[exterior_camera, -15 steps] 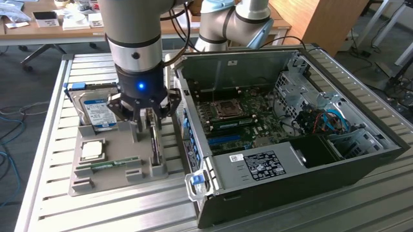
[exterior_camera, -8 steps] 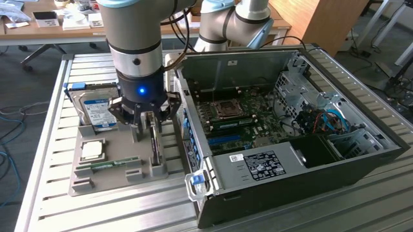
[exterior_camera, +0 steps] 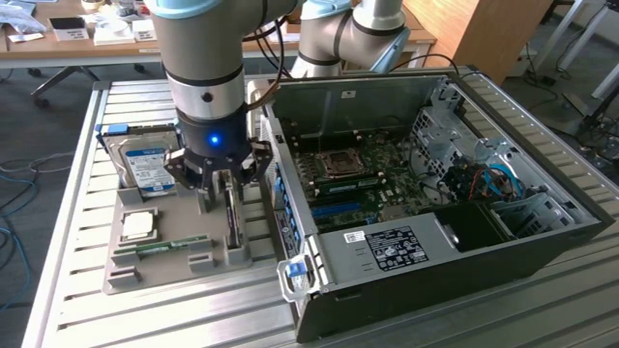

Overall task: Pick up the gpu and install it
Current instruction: 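Pick up the gpu and move the gpu toward the slot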

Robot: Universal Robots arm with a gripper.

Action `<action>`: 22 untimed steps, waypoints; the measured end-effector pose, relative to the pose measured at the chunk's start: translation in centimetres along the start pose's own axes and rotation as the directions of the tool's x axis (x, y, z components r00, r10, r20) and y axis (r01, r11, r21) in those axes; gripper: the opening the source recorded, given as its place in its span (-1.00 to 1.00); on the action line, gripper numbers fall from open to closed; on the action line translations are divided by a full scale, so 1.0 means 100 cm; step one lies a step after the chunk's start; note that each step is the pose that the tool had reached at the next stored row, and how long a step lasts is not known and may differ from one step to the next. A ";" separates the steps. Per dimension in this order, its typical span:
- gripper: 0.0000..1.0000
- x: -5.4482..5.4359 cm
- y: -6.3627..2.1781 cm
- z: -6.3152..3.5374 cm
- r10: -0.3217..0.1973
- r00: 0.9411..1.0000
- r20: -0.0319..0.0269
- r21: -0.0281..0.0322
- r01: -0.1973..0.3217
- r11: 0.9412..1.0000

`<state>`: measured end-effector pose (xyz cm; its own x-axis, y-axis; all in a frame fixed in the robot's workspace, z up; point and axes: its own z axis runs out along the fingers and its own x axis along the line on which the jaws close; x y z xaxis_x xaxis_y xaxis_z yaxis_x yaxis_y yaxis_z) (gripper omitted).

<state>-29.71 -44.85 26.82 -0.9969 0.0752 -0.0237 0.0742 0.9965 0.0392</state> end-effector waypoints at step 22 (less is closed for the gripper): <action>-0.05 0.000 -0.0006 0.0149 0.000 1.000 0.000 0.000 0.000 1.000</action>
<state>-29.64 -44.85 25.32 -0.9969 0.0751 -0.0237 0.0742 0.9965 0.0391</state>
